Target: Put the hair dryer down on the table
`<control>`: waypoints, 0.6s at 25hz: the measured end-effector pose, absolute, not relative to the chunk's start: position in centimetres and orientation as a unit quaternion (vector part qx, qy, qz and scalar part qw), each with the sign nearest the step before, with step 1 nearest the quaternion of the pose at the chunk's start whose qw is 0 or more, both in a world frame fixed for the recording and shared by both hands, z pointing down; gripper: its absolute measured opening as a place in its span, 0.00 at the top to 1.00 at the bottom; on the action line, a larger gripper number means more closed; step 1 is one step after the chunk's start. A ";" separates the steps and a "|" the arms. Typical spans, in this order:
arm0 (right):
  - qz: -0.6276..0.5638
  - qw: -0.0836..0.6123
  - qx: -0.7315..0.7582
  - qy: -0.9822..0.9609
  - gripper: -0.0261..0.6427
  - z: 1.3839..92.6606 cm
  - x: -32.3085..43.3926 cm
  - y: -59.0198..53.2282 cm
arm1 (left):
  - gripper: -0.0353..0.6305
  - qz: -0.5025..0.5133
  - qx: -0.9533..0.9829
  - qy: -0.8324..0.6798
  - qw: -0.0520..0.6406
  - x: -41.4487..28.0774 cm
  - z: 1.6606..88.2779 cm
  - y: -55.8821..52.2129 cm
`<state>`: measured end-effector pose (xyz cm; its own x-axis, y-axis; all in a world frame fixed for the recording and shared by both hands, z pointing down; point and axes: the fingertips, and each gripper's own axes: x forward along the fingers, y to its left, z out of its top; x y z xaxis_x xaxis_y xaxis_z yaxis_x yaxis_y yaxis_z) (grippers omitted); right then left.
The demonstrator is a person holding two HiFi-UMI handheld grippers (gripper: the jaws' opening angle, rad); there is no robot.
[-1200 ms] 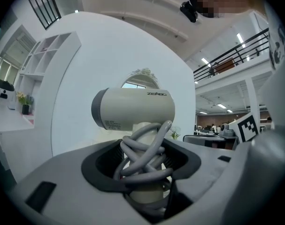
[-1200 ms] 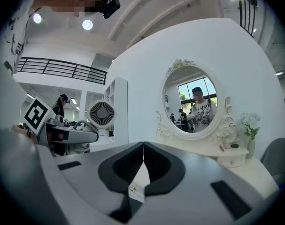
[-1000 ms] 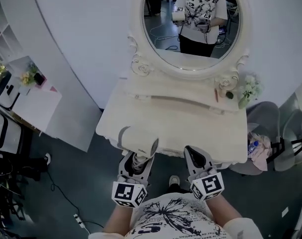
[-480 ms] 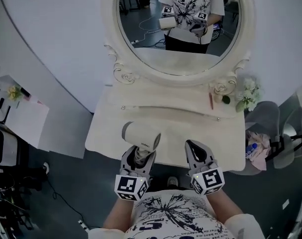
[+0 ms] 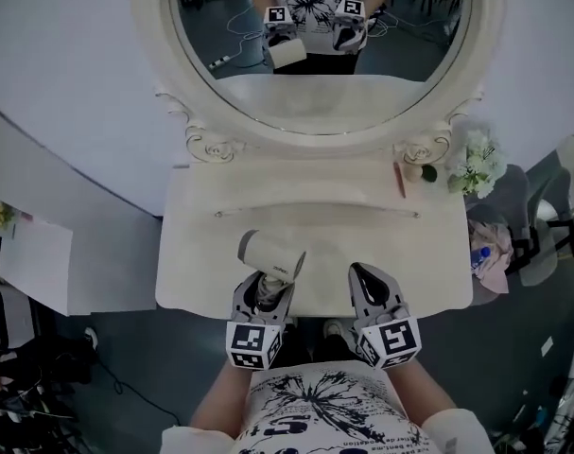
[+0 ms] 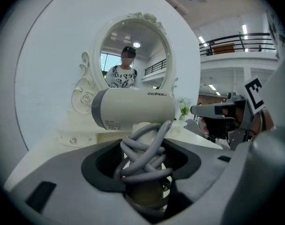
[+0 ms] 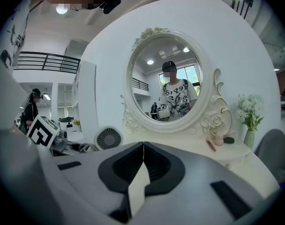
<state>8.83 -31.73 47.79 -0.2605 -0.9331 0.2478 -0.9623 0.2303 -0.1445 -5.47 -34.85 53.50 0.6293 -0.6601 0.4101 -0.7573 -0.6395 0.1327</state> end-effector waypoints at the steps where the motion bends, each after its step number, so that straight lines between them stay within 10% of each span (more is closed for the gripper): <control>1: 0.138 0.055 0.608 -0.780 0.93 48.1 8.7 -32.1 | 0.56 0.176 0.888 -0.394 0.156 -5.6 54.7 -35.2; 15: 0.196 0.081 0.642 -0.737 0.93 53.5 10.0 -34.5 | 0.56 0.305 0.864 -0.330 0.227 -3.5 66.6 -39.5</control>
